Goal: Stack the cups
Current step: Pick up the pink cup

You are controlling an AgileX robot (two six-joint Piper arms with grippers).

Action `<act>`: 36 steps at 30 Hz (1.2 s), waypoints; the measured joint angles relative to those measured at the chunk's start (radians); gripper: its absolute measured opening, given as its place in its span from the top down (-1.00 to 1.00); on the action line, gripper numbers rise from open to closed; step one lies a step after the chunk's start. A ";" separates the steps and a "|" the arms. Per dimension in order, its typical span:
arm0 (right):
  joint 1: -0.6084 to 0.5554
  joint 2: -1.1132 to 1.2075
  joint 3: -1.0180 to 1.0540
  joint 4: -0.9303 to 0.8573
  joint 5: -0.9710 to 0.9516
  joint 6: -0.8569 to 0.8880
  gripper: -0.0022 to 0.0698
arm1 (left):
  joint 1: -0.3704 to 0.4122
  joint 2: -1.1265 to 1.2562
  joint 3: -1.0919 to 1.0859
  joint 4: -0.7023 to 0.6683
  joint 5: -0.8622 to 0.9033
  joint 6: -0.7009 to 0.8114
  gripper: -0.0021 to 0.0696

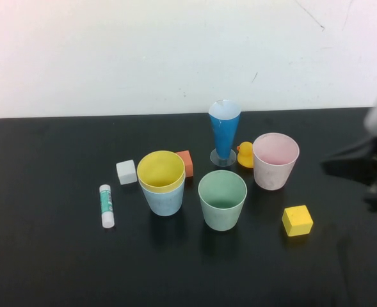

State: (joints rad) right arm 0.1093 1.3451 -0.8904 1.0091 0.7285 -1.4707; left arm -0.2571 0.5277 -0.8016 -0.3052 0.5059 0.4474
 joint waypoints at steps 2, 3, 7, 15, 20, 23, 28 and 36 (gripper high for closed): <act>0.032 0.069 -0.063 0.005 0.000 -0.017 0.95 | 0.000 -0.068 0.119 -0.005 -0.025 0.000 0.94; 0.044 0.101 -0.089 -0.001 0.000 -0.020 0.95 | 0.000 -0.093 0.170 -0.005 -0.032 0.000 0.94; 0.101 0.214 -0.236 -0.130 0.002 0.038 0.95 | 0.000 -0.155 0.325 -0.009 -0.053 0.006 0.94; 0.133 0.440 -0.546 -0.481 0.074 0.312 0.84 | 0.000 -0.178 0.504 -0.103 -0.228 0.008 0.94; 0.133 0.558 -0.684 -0.536 0.089 0.394 0.20 | 0.000 -0.180 0.514 -0.118 -0.274 0.008 0.94; 0.133 0.624 -0.720 -0.547 0.056 0.406 -0.15 | 0.000 -0.181 0.514 -0.120 -0.285 0.008 0.94; 0.133 0.707 -0.732 -0.556 -0.089 0.419 -0.30 | 0.000 -0.181 0.514 -0.120 -0.289 0.012 0.94; 0.133 0.785 -0.734 -0.556 -0.157 0.451 -0.16 | 0.000 -0.181 0.541 -0.112 -0.338 0.016 0.94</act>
State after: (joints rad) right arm 0.2424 2.1303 -1.6246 0.4528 0.5717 -1.0196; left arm -0.2571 0.3468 -0.2606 -0.4169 0.1675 0.4635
